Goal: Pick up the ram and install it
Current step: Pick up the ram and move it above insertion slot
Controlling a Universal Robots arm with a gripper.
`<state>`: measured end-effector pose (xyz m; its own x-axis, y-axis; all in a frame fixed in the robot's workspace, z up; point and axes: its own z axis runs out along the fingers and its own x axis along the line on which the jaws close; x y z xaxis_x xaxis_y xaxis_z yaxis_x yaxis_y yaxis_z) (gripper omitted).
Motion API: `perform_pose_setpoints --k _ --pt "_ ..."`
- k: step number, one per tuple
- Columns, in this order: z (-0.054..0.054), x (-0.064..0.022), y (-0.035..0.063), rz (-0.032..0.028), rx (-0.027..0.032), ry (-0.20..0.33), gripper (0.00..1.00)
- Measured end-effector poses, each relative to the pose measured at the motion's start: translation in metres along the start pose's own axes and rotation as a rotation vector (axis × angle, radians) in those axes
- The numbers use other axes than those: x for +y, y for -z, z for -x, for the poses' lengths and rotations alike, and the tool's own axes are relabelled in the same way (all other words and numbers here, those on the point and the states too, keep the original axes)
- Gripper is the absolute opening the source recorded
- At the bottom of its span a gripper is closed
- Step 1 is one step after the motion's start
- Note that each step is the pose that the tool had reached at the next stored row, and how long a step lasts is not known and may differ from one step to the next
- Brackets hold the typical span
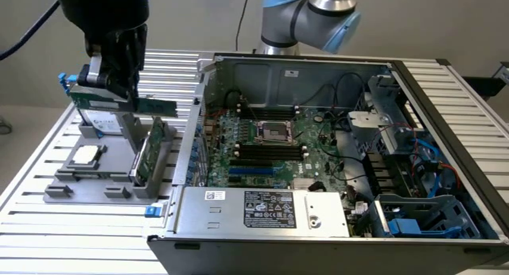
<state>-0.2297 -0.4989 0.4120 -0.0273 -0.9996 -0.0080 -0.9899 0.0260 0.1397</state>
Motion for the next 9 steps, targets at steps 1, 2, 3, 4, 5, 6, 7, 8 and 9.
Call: perform_pose_setpoints --k 1,2,3,4,5,6,7,8,9 --pt "0.000 -0.0034 0.0041 0.0025 0.0001 0.000 0.14" --pt "0.000 -0.0069 0.0083 0.0052 0.0003 0.000 0.14" --pt "0.001 -0.0102 0.0123 0.0078 0.0004 0.000 0.14" --pt "0.001 -0.0137 0.0163 0.0103 0.0004 0.000 0.14" --pt "0.001 -0.0174 0.0206 0.0132 0.0005 0.000 0.14" --pt "0.001 -0.0210 0.0242 0.0158 0.0006 0.000 0.14" --pt "0.002 -0.0250 0.0271 0.0177 0.0007 0.000 0.14" --pt "0.002 -0.0293 0.0292 0.0186 0.0006 0.000 0.14" --pt "0.002 -0.0335 0.0308 0.0191 0.0005 0.000 0.14"
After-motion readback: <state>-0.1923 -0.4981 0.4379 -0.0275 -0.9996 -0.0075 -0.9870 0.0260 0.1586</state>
